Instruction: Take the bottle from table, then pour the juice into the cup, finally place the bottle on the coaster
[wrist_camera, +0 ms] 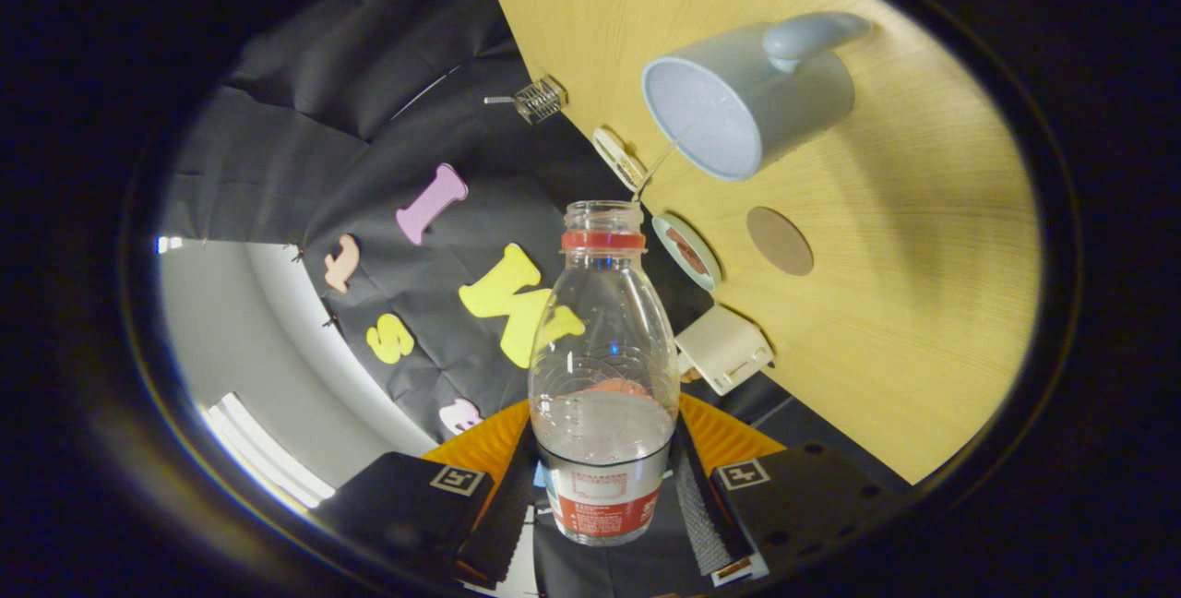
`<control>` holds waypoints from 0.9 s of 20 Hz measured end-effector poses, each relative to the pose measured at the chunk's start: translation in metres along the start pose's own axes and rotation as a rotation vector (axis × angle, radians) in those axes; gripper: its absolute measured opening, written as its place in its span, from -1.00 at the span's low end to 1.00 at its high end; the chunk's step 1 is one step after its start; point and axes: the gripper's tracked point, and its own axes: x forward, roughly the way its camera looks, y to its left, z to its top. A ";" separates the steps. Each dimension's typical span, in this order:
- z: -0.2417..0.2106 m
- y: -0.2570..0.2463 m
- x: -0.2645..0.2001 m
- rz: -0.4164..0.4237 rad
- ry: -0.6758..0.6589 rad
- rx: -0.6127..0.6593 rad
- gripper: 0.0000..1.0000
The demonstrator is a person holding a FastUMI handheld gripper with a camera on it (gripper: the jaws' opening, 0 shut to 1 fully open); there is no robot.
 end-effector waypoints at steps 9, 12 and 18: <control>0.007 -0.005 -0.002 -0.010 -0.006 0.035 0.52; 0.012 -0.003 -0.002 -0.004 -0.020 0.071 0.52; 0.017 -0.014 -0.001 -0.034 -0.022 0.082 0.52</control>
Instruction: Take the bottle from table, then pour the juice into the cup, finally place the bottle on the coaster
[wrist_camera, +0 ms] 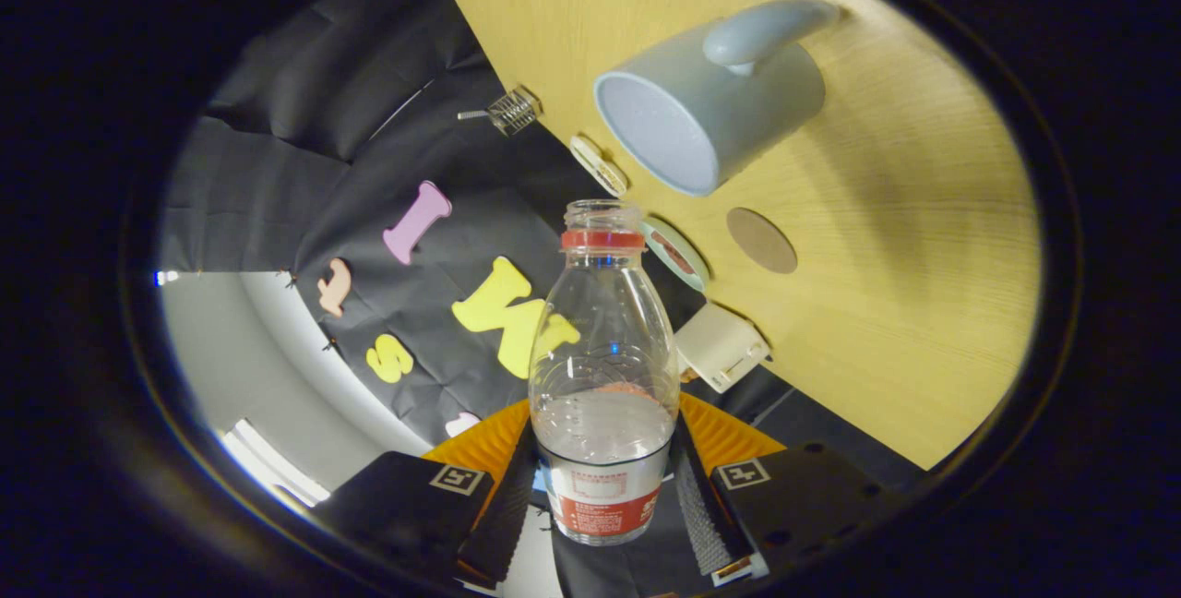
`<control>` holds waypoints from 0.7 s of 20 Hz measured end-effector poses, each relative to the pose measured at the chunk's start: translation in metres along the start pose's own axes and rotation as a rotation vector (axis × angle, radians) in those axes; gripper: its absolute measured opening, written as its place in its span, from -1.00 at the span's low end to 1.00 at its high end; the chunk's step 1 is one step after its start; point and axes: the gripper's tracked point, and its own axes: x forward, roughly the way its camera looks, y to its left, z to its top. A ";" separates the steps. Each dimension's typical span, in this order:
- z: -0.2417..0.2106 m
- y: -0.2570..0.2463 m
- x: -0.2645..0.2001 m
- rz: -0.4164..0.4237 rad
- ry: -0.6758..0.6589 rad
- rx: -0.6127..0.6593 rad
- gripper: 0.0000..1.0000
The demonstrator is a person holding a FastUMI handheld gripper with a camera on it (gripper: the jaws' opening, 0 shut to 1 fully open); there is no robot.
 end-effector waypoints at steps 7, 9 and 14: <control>0.001 0.004 -0.002 0.013 0.003 0.009 0.53; 0.002 0.004 -0.001 0.009 -0.002 0.011 0.52; 0.001 0.005 -0.001 0.017 0.012 0.010 0.52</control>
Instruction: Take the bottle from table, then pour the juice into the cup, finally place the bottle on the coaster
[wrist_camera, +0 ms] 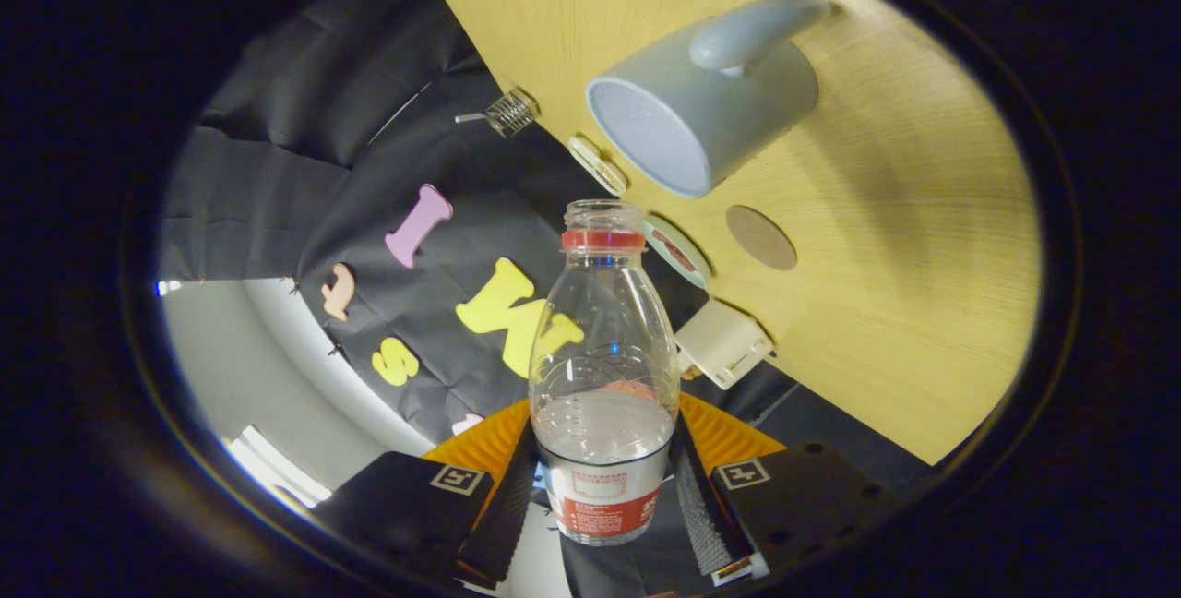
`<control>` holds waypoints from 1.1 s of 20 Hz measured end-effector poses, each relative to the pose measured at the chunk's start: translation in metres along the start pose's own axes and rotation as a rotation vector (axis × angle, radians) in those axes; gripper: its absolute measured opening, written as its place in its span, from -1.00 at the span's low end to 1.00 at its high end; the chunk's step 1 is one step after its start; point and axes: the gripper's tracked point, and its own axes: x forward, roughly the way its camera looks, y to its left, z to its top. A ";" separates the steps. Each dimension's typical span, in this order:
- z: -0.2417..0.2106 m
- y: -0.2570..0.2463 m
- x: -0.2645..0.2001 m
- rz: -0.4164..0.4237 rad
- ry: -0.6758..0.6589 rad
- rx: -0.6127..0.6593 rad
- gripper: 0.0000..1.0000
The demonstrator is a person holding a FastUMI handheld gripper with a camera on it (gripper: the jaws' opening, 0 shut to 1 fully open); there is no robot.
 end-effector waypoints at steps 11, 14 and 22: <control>0.001 -0.016 -0.001 -0.019 -0.018 -0.254 0.53; 0.013 -0.035 -0.004 -0.107 -0.047 -0.572 0.54; 0.016 -0.052 -0.005 -0.233 -0.039 -1.117 0.55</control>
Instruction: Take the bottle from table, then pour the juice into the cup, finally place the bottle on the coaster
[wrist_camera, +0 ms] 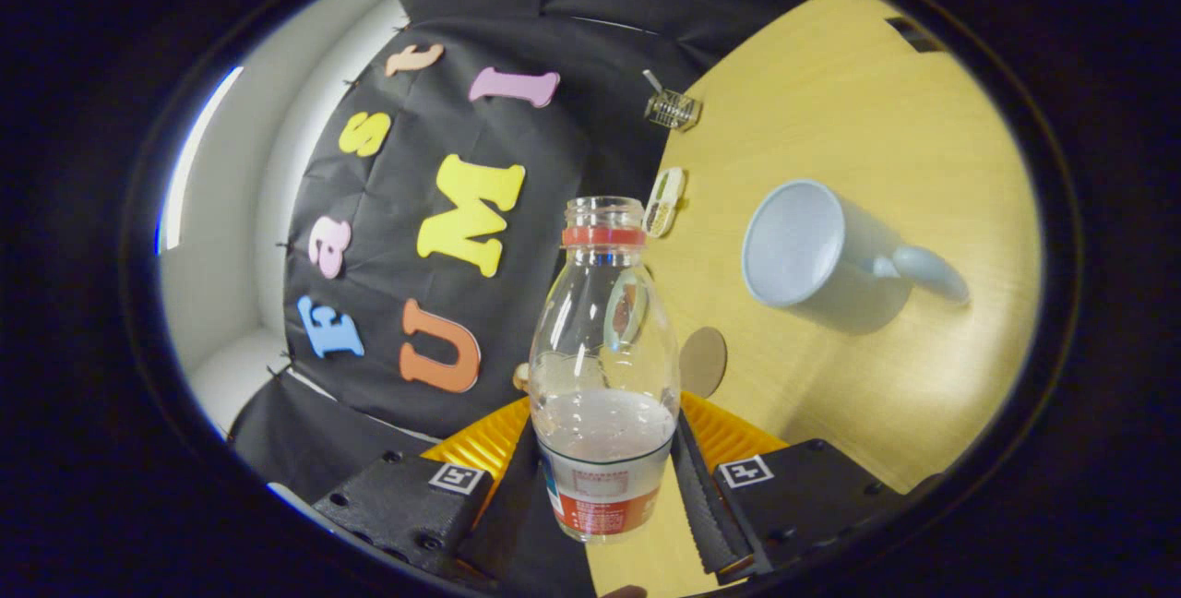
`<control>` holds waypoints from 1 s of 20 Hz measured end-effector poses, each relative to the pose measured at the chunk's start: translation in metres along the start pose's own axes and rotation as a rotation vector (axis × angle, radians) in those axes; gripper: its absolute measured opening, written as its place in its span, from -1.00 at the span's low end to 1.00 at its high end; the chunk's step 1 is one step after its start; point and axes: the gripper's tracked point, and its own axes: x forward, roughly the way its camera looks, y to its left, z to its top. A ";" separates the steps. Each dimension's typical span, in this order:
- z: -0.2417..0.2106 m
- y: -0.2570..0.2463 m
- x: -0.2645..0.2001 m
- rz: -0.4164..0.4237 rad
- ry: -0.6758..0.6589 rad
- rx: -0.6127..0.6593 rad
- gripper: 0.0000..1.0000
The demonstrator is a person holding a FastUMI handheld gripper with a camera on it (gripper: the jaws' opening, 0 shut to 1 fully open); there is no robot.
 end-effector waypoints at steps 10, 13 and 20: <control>0.027 0.045 -0.014 -0.052 -0.110 -0.751 0.57; 0.031 0.063 -0.011 -0.043 -0.160 -0.902 0.58; 0.047 0.057 0.017 -0.057 -0.280 -1.031 0.60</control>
